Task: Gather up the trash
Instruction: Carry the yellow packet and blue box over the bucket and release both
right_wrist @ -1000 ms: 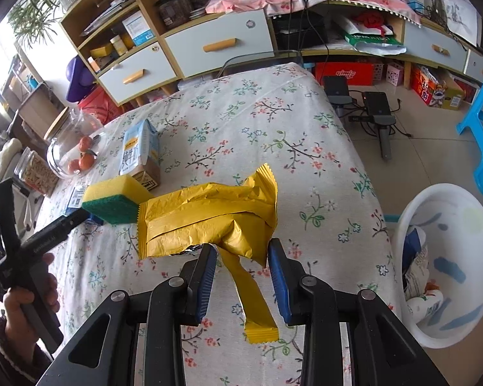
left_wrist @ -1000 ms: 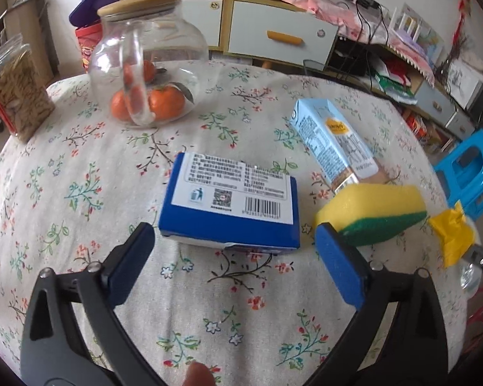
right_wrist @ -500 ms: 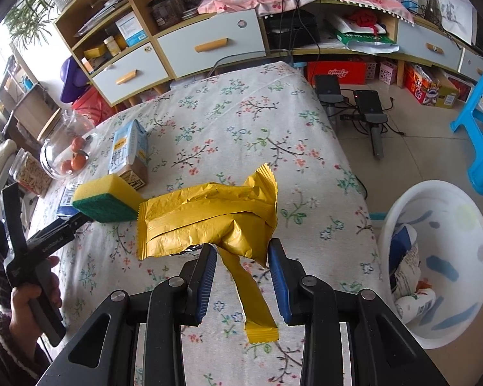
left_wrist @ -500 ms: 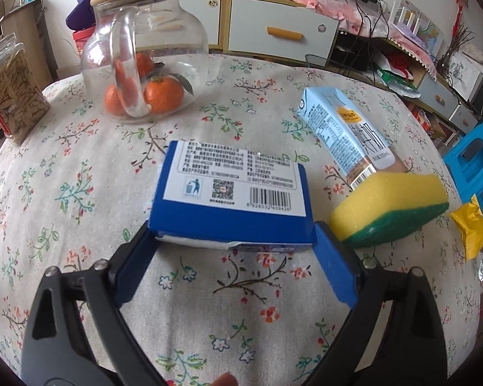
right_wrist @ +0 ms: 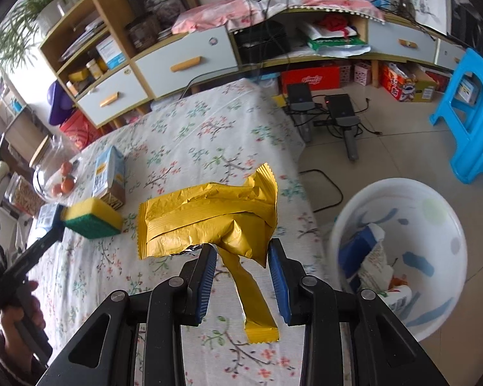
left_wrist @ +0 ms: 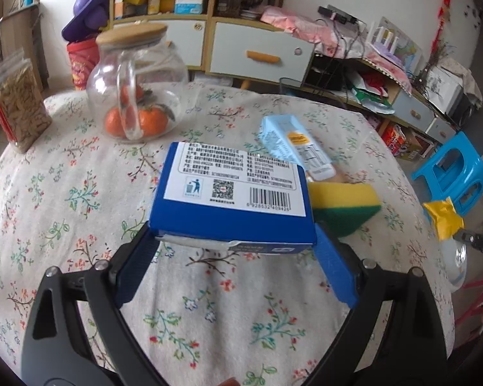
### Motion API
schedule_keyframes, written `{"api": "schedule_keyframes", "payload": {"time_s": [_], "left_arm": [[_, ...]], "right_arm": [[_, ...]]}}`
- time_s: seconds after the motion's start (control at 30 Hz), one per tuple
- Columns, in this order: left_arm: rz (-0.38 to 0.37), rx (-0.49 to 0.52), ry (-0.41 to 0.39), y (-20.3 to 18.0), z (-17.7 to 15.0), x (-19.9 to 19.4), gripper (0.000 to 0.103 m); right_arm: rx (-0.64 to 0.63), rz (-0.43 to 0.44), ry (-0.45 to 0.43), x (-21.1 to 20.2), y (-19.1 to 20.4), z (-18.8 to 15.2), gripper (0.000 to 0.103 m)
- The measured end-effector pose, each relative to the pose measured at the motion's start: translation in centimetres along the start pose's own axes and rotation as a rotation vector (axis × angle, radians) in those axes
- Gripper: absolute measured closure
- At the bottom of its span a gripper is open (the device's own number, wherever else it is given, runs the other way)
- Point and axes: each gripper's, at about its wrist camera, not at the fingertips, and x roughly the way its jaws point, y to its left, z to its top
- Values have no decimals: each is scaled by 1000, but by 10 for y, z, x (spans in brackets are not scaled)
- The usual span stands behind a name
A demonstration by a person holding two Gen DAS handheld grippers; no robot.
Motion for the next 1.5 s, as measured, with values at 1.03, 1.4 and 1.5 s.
{"api": "schedule_keyframes", "payload": {"time_s": [1.03, 1.4, 1.5], "left_arm": [[-277, 296, 62, -178, -39, -23, 9], [-345, 395, 104, -260, -47, -9, 9], [-366, 417, 130, -284, -49, 1, 9]], "right_arm": [[246, -167, 25, -57, -154, -27, 54], [279, -166, -9, -82, -174, -39, 31], [299, -172, -27, -91, -183, -44, 30]]}}
